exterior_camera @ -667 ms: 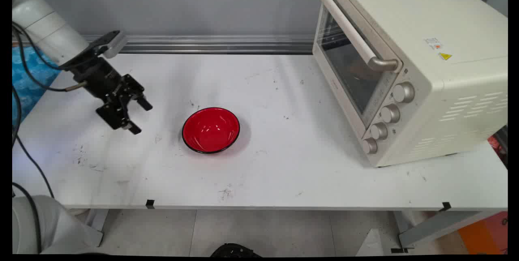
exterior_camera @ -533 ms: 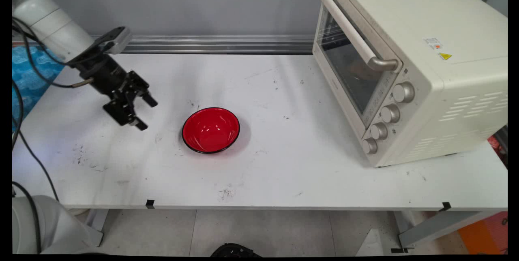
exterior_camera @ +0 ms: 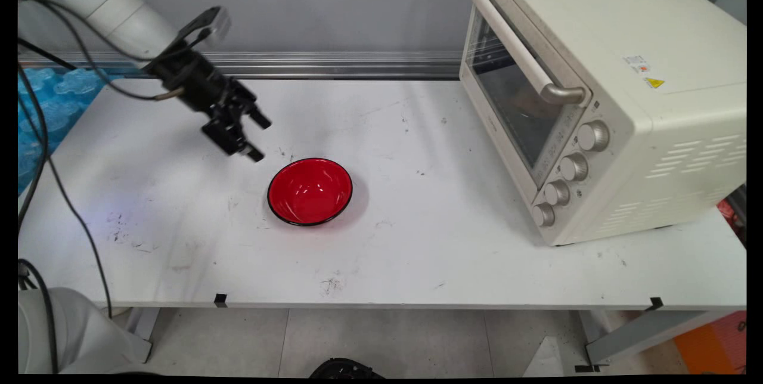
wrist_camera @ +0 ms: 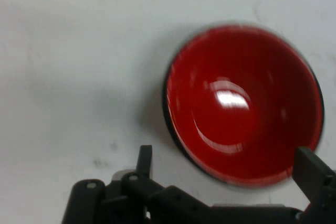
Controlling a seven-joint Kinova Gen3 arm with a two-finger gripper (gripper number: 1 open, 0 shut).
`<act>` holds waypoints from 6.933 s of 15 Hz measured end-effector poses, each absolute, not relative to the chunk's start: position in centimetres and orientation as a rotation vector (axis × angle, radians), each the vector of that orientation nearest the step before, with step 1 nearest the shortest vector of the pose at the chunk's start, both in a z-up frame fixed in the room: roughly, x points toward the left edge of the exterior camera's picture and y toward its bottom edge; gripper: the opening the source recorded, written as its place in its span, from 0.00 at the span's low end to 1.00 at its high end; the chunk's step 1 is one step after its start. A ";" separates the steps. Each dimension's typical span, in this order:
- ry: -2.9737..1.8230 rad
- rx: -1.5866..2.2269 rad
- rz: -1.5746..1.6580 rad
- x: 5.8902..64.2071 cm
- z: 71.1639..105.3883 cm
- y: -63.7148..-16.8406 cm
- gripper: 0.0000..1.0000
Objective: Open the oven
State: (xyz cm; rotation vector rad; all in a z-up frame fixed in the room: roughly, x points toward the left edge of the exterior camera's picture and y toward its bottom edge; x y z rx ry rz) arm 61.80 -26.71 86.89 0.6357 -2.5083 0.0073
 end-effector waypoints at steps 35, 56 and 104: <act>-2.077 0.555 0.287 41.9 97.7 -43.3 0.00; -2.024 0.547 0.242 35.2 94.6 -46.8 0.00; -2.224 0.603 0.230 45.2 84.6 -40.1 0.00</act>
